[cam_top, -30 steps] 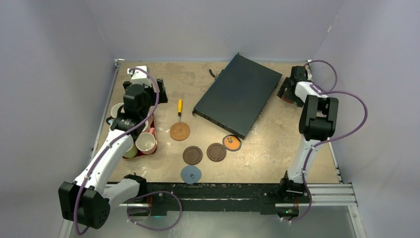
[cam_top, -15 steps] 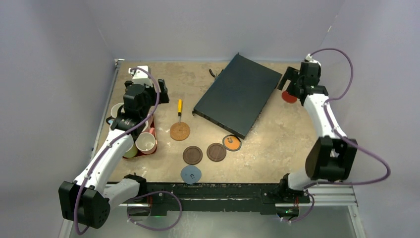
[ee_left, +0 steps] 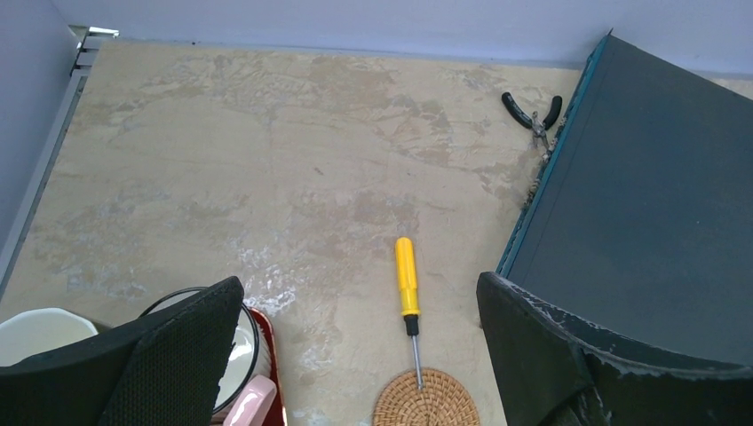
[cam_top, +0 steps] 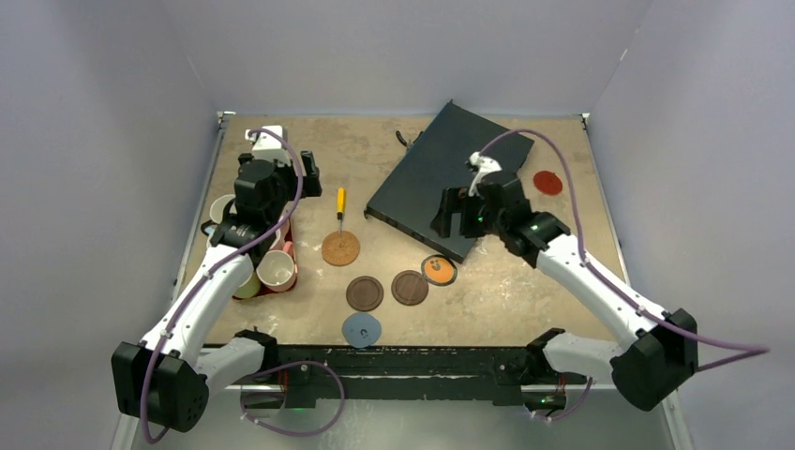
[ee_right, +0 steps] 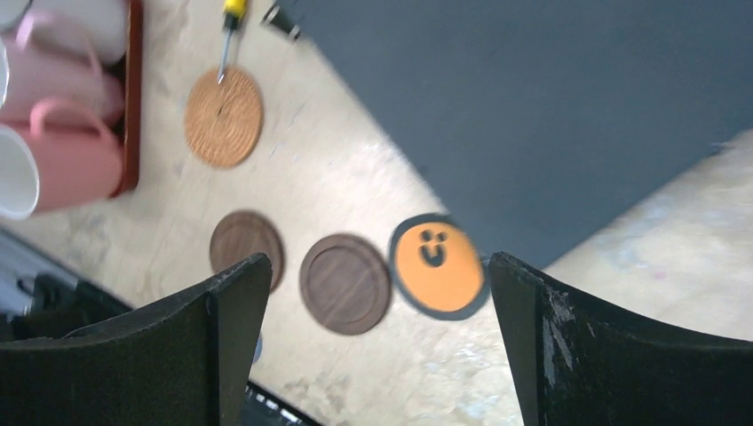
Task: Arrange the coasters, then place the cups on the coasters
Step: Move the coaster to the center of the board.
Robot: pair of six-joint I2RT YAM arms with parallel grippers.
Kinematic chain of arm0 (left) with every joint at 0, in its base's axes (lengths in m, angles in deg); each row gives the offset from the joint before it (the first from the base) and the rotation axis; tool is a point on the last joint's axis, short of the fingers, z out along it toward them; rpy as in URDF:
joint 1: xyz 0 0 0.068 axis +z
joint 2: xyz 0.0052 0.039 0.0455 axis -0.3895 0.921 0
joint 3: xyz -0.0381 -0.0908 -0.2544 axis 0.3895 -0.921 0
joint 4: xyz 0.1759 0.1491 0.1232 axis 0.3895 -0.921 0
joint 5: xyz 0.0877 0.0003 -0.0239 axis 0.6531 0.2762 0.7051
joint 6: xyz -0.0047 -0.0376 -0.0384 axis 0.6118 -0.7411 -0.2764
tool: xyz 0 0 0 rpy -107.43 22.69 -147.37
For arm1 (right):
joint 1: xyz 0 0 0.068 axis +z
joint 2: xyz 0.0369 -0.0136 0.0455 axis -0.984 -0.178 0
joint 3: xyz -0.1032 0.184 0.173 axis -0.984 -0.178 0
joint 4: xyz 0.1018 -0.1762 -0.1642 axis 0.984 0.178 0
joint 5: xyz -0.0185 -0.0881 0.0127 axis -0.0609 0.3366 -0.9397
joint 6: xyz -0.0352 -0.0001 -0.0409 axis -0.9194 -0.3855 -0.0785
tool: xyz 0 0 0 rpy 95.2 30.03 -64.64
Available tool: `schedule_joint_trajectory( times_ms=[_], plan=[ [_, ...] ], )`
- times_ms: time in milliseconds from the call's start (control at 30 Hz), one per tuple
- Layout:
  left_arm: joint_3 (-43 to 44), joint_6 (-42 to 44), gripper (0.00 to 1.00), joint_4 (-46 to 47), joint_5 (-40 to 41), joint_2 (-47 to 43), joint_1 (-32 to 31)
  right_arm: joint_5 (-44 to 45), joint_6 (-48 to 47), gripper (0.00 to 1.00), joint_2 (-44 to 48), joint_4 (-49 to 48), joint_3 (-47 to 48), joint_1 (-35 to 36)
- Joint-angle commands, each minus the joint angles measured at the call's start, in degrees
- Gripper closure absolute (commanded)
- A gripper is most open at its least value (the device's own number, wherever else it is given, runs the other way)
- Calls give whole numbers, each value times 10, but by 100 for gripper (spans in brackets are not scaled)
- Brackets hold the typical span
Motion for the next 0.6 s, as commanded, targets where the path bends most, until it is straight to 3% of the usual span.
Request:
schedule_joint_trajectory(
  times_ms=[0, 267, 567],
  plan=[
    [-5, 6, 1, 22, 9, 0, -2, 7, 36, 5, -30, -29, -9, 79],
    [-8, 9, 1, 24, 24, -2, -2, 38, 49, 4, -142, -106, -5, 179],
    [-9, 10, 1, 22, 32, -5, -2, 95, 59, 3, -274, -155, 15, 230]
  ],
)
